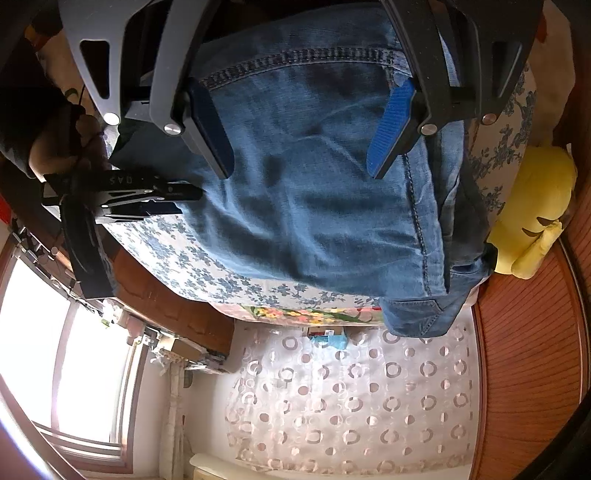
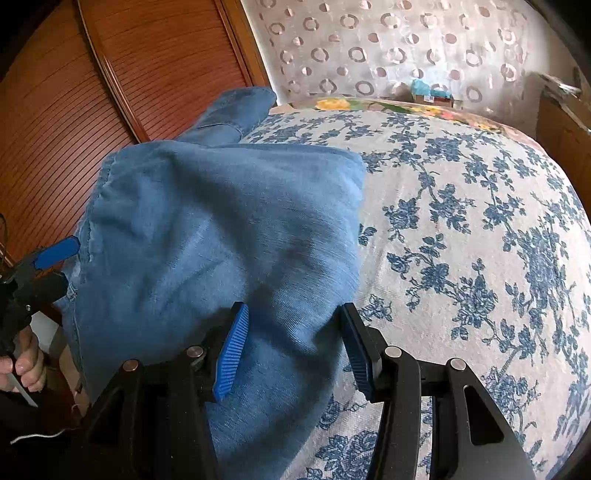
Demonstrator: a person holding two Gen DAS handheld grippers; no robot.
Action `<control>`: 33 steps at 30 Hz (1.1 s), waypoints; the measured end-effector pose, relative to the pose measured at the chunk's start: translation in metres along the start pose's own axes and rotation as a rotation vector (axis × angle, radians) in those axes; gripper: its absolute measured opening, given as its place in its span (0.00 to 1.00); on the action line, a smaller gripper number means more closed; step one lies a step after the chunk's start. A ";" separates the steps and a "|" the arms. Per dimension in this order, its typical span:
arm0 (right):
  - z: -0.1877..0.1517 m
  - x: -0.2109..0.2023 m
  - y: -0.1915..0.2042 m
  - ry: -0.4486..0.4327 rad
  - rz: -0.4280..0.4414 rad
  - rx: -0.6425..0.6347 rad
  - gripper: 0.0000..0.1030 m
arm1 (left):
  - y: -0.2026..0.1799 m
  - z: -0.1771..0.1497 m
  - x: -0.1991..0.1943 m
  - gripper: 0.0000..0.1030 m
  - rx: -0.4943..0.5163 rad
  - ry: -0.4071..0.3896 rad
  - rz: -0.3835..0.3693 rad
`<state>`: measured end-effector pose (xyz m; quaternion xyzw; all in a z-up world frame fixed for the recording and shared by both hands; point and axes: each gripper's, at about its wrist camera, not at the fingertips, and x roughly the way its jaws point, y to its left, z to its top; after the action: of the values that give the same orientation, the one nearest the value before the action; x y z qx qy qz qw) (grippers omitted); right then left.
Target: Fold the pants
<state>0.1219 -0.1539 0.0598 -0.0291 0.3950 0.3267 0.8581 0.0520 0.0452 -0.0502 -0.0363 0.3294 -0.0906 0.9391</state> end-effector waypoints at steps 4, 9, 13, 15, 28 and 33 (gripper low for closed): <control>0.004 0.003 0.010 0.003 0.010 -0.037 0.16 | 0.002 -0.003 0.002 0.73 -0.002 0.003 0.008; 0.014 -0.020 0.026 -0.093 -0.051 -0.118 0.05 | 0.009 -0.005 0.003 0.73 -0.013 0.006 0.026; 0.028 -0.051 0.026 -0.182 -0.086 -0.142 0.05 | 0.010 -0.002 0.001 0.73 -0.018 -0.004 0.034; 0.032 -0.060 0.020 -0.202 -0.117 -0.151 0.05 | 0.009 -0.001 0.000 0.73 -0.017 -0.009 0.034; -0.023 -0.116 -0.129 -0.150 -0.398 0.060 0.06 | -0.028 0.016 0.013 0.73 0.031 -0.016 -0.030; -0.057 -0.121 -0.157 -0.134 -0.387 0.103 0.23 | -0.054 0.021 0.029 0.73 0.063 -0.003 -0.063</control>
<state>0.1187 -0.3597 0.0723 -0.0388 0.3402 0.1365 0.9296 0.0792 -0.0130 -0.0445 -0.0171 0.3236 -0.1304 0.9370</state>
